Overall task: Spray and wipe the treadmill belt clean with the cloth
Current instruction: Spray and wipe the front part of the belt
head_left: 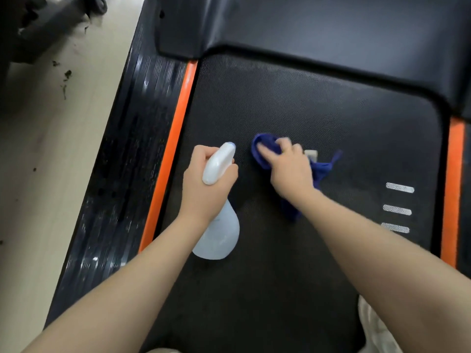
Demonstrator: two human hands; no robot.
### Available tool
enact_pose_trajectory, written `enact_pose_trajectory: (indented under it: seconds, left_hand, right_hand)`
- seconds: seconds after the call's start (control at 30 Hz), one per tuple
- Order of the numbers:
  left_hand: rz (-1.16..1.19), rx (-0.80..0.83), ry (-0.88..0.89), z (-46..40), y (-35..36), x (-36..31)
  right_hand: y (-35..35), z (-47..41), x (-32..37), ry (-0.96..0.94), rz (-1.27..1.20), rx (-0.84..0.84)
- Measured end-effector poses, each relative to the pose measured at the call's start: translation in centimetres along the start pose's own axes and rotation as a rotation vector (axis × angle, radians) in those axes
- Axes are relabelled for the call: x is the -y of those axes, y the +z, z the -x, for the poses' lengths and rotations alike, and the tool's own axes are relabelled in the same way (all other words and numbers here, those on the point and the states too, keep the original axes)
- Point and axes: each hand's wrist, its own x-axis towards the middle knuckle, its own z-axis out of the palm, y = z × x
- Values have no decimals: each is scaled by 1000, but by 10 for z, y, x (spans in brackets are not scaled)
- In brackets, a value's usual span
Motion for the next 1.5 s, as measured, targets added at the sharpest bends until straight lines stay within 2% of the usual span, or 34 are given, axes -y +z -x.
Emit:
enact_pose_trajectory:
  seconds: [0.03, 0.1, 0.17, 0.23, 0.27, 0.3, 0.4, 0.43, 0.47, 0.5, 0.57, 0.6, 0.63, 0.67, 0.77, 0.8, 0.83, 0.87, 0.93, 1.0, 1.03, 1.07, 1.13, 1.17, 1.2, 1.23, 1.3, 1.37, 1.4, 1.43, 1.5]
  left_hand:
    - [-11, 23, 7, 1, 1, 0]
    - [-16, 58, -1, 5, 4, -2]
    - [-8, 59, -12, 9, 6, -7]
    - [-17, 76, -14, 10, 7, -11]
    - [-23, 90, -12, 11, 7, -12]
    - [-29, 106, -9, 13, 8, -13]
    - [-46, 129, 1, 19, 10, -15]
    - [-52, 129, -3, 20, 10, -16]
    - [-57, 125, -11, 20, 11, -16]
    - [-62, 113, -19, 19, 12, -17]
    - [-73, 70, -38, 16, 13, -17]
    - [-80, 52, -46, 15, 13, -17]
    - [-87, 39, -54, 14, 14, -17]
    - [-95, 31, -63, 14, 15, -17]
    - [-115, 10, -77, 16, 22, -19]
    - [-125, 1, -85, 16, 24, -19]
    - [-135, -9, -94, 16, 27, -19]
    - [-145, -21, -103, 15, 29, -19]
    - [-174, -24, -106, 13, 34, -20]
    - [-207, 9, -94, 13, 38, -21]
    - [-213, 33, -90, 14, 40, -22]
    - [-214, 52, -81, 15, 42, -24]
    - [-235, 63, -63, 17, 46, -25]
    - [-246, 53, -66, 18, 47, -25]
    - [-249, 30, -77, 19, 46, -25]
    - [-243, -6, -93, 19, 46, -25]
    - [-212, -85, -126, 19, 43, -25]
    - [-190, -139, -137, 20, 38, -24]
    - [-179, -145, -138, 21, 37, -23]
    - [-167, -142, -142, 23, 35, -22]
    - [-151, -144, -148, 29, 33, -20]
  right_hand:
    - [-1, -11, -4, 130, 23, 23]
    - [-3, -6, -1, 151, 48, 60]
    - [2, 22, 6, -113, -12, 7]
    - [13, 47, -2, -419, 54, 43]
    - [10, 41, -12, -503, 91, 53]
    - [3, 27, -23, -472, 104, 72]
    - [-10, -8, -38, 33, 124, 76]
    - [-10, -3, -34, 102, 105, 67]
    - [-6, 8, -29, 66, 65, 34]
    - [2, 25, -25, -73, 60, -13]
    - [17, 58, -28, -420, 95, -2]
    - [19, 59, -36, -531, 116, 17]
    - [16, 49, -44, -560, 113, 1]
    - [8, 34, -49, -490, 108, -19]
    - [-10, -7, -62, 18, 81, -8]
    - [-10, -7, -60, 71, 72, 1]
    - [-8, 2, -54, 42, 38, -10]
    - [-4, 16, -48, -90, 8, -23]
    - [5, 53, -40, -482, 30, 34]
    - [7, 54, -50, -726, 101, 99]
    - [4, 40, -55, -709, 103, 91]
    - [-1, 23, -59, -595, 101, 58]
    - [-11, -5, -59, -230, 104, 32]
    - [-12, -9, -56, -122, 97, 63]
    - [-12, -2, -49, -102, 78, 78]
    - [-8, 12, -39, -192, 44, 73]
    - [2, 49, -25, -562, 36, 104]
    - [11, 60, -26, -808, 109, 147]
    - [9, 50, -28, -806, 111, 146]
    - [6, 35, -30, -722, 120, 144]
    - [-5, 5, -31, -372, 111, 110]
